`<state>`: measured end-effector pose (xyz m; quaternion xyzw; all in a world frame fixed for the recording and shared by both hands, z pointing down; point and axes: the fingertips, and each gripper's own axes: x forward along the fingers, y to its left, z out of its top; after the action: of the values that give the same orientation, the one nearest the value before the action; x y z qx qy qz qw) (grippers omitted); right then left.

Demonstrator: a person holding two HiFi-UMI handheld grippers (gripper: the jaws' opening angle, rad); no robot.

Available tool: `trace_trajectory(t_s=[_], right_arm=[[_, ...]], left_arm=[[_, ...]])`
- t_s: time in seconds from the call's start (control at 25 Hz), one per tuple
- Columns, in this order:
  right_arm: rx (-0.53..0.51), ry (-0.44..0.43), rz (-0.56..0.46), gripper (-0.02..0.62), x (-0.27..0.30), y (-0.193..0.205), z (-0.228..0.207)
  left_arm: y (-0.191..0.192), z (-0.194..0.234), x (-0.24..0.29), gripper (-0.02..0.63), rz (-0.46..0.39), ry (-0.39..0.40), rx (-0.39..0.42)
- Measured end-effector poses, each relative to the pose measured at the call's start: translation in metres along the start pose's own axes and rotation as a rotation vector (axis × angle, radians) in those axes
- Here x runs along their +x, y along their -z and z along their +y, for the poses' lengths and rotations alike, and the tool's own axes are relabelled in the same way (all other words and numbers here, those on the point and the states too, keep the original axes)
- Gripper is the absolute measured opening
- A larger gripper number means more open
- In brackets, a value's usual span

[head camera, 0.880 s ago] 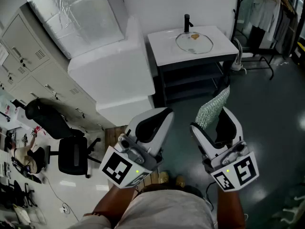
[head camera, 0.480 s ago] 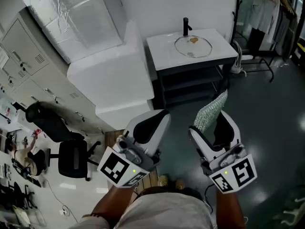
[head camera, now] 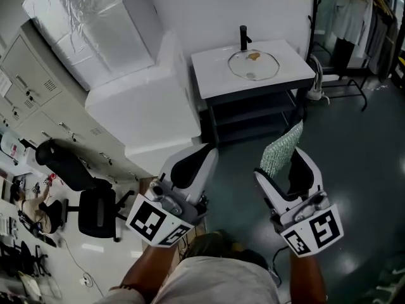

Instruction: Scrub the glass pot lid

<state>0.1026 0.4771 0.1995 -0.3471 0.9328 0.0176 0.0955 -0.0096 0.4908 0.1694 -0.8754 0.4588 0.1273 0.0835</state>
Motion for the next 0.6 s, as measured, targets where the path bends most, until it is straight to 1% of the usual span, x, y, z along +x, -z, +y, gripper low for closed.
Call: trace_trajectory(t_s=[0.28,0.44,0.6], right_arm=[[-0.002,0.004,0.008,0.339,0.015,0.004,-0.034],[-0.016,0.000,0.013,0.339,0.038,0.009,-0.055],[-0.028,0.008,0.017,0.339,0.073,0.015,-0.080]], left_arm=[[0.013,0.016,0.034,0.015,0.002,-0.009,0.004],[0.023,0.040,0.055,0.015,-0.005,-0.019,0.005],[0.035,0.074,0.080,0.015,-0.011,-0.018,0.003]])
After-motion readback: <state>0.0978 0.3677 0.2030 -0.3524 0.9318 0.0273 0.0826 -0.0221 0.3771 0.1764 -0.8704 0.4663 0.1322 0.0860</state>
